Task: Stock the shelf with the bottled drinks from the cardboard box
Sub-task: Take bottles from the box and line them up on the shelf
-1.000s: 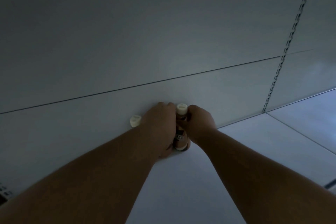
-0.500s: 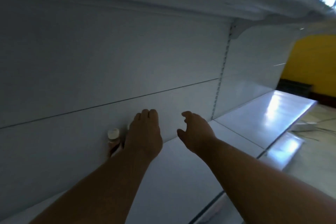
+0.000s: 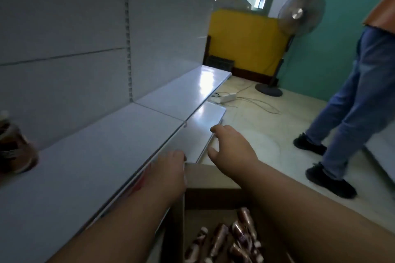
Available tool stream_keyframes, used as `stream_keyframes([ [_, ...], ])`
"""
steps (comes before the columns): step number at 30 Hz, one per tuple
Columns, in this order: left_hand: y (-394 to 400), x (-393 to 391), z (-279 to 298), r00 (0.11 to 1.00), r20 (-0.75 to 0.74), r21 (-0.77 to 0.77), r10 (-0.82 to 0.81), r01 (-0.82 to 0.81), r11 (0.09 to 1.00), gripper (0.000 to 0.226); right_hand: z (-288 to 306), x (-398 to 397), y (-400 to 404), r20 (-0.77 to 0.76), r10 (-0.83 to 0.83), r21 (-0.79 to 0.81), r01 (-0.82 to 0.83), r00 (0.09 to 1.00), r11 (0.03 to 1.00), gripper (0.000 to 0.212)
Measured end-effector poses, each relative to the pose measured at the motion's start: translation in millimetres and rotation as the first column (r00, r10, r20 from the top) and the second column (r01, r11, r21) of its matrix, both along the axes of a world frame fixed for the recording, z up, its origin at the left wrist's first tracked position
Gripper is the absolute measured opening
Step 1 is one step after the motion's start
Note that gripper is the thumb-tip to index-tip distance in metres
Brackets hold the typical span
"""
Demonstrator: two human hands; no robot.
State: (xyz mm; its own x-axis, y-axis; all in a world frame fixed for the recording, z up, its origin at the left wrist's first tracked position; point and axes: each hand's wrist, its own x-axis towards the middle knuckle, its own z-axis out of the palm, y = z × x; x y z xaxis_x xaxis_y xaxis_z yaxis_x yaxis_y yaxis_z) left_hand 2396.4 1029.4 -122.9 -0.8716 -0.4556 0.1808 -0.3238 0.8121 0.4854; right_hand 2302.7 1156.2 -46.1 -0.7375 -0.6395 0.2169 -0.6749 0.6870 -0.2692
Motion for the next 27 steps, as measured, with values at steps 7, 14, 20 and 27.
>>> stream_keyframes([
  [7,85,-72,-133,0.942,0.306,0.089,-0.137,0.115,0.989,0.037,-129,-68,72,0.193,-0.095,0.104,0.076,0.977,0.992,0.048],
  [14,125,-124,-261,0.823,0.530,0.202,-0.206,0.113,0.973,0.025,-287,-113,109,0.419,-0.197,0.221,0.111,0.886,0.969,0.049],
  [20,130,-146,-342,0.648,0.730,0.297,-0.215,-0.018,0.955,0.032,-383,-145,125,0.572,-0.274,0.414,0.017,0.773,0.910,0.039],
  [27,152,-164,-399,0.582,0.813,0.233,-0.036,-0.268,0.935,0.043,-457,-144,134,0.541,-0.337,0.674,-0.157,0.771,0.722,0.048],
])
